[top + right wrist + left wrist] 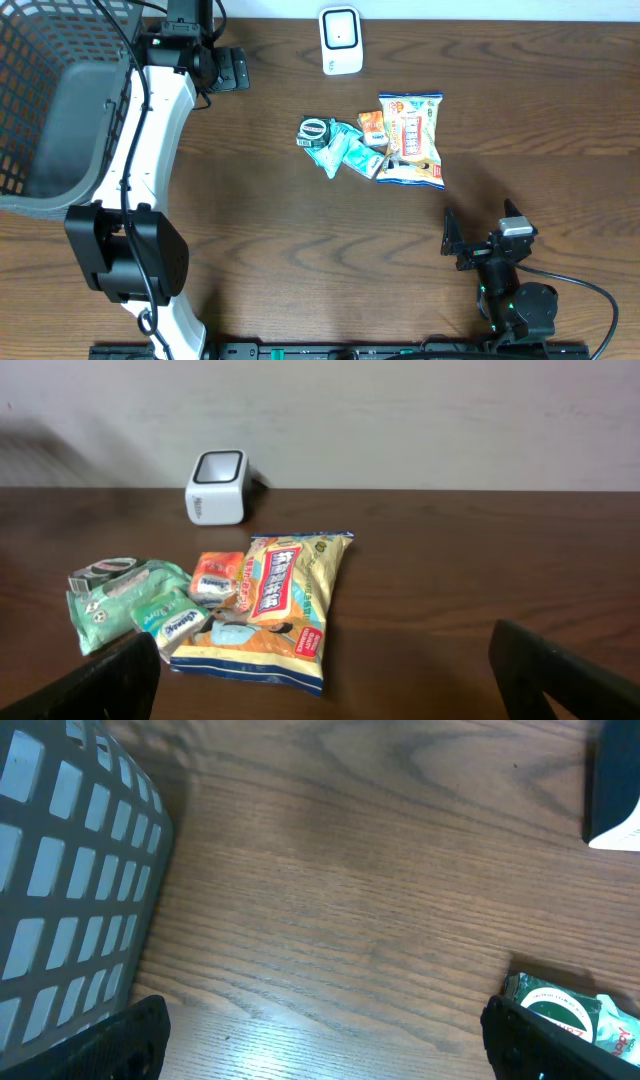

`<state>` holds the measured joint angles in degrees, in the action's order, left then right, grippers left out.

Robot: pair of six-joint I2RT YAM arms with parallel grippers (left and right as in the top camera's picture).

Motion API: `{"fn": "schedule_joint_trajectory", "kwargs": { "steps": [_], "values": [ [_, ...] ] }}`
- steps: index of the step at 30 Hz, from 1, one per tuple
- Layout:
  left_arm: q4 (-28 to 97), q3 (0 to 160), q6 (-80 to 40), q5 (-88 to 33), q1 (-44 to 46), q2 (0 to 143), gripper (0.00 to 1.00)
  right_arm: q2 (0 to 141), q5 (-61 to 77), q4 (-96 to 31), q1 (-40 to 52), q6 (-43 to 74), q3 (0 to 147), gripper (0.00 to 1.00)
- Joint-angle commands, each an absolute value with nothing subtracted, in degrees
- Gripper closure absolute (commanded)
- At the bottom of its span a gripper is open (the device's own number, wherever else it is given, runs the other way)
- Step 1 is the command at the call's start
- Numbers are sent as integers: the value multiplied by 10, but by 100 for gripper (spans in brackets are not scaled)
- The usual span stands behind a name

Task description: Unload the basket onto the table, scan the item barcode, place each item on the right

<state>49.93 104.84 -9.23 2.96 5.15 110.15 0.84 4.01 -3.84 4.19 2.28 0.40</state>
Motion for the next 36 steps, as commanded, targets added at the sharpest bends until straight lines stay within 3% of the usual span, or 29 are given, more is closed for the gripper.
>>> {"fn": "schedule_joint_trajectory", "kwargs": {
  "steps": [1,13,16,19,29,36],
  "values": [
    [502,1055,-102,37,51,1090,2,6,36,-41,41,16,3,1],
    [502,1055,-102,37,51,1090,2,6,45,-14,41,23,3,1],
    [502,1055,-102,37,51,1090,2,6,142,50,41,105,3,1],
    [502,1055,-102,37,51,1090,2,6,171,117,41,114,3,1],
    [502,1055,-102,37,51,1090,2,9,133,342,41,132,3,1],
    [502,1055,-102,37,51,1090,2,79,92,461,41,55,49,1]
  ]
}}
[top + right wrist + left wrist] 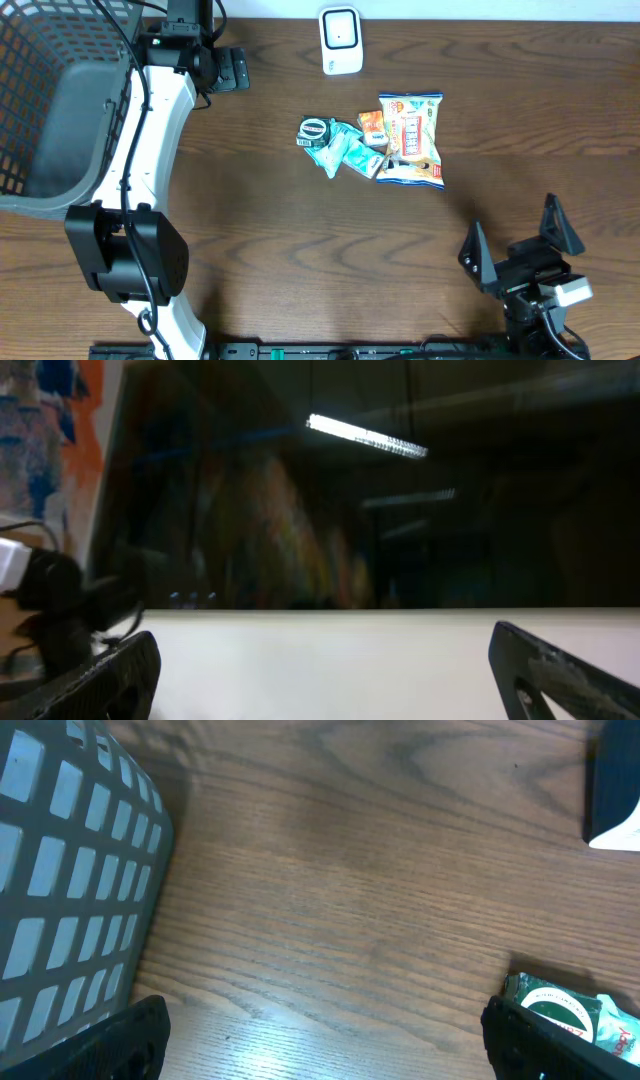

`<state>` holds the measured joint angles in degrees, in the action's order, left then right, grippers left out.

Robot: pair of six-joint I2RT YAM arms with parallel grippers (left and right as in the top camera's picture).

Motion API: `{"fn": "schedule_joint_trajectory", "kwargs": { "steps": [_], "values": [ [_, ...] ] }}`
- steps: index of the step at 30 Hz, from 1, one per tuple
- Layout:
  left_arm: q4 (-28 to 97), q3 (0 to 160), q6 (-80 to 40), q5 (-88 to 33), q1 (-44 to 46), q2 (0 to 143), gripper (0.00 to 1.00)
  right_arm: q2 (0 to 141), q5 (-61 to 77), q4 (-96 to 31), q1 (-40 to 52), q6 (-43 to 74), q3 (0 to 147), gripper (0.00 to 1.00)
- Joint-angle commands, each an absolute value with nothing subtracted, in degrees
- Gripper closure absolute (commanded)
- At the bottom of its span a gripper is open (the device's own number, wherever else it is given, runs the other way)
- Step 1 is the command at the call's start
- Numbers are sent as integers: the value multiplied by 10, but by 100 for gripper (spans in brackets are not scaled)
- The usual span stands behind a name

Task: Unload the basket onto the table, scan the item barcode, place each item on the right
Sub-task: 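Reach the right gripper forward over the item pile near the scanner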

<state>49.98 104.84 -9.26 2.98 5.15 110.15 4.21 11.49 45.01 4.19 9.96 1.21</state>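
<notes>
The white barcode scanner (340,40) stands at the table's far edge; its corner (615,805) shows top right in the left wrist view. The items lie in a pile mid-table: a snack bag (412,140), a small orange packet (372,125), teal packets (342,150) and a round green-labelled pack (314,130) (565,1010). My left gripper (236,68) (320,1045) hangs open over bare wood left of the scanner. My right gripper (515,242) (320,680) is open and empty near the front right, tilted up, its camera showing only a wall and a dark window.
A large grey mesh basket (60,100) (70,870) fills the far left. The left arm's white body (150,150) stretches from the front edge up beside the basket. Bare wood lies between the pile and the right gripper.
My right gripper has shifted to the right and tipped upward; its camera saw the item pile and scanner before, now only wall and window. The left arm and the items have not moved.
</notes>
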Motion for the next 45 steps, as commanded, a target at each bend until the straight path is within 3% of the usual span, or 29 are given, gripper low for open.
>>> {"fn": "schedule_joint_trajectory", "kwargs": {
  "steps": [1,7,14,25,35,45],
  "values": [
    [502,1055,-102,37,51,1090,2,97,92,460,41,44,67,1],
    [502,1055,-102,37,51,1090,2,261,185,410,41,-60,219,1],
    [502,1055,-102,37,51,1090,2,499,353,292,45,-59,404,1],
    [502,1055,-102,37,51,1090,2,790,368,-91,89,-46,606,1],
    [502,1055,-102,37,51,1090,2,907,368,-126,100,-22,606,1],
    [502,1055,-102,37,51,1090,2,921,346,-129,100,-22,606,1]
  ]
}}
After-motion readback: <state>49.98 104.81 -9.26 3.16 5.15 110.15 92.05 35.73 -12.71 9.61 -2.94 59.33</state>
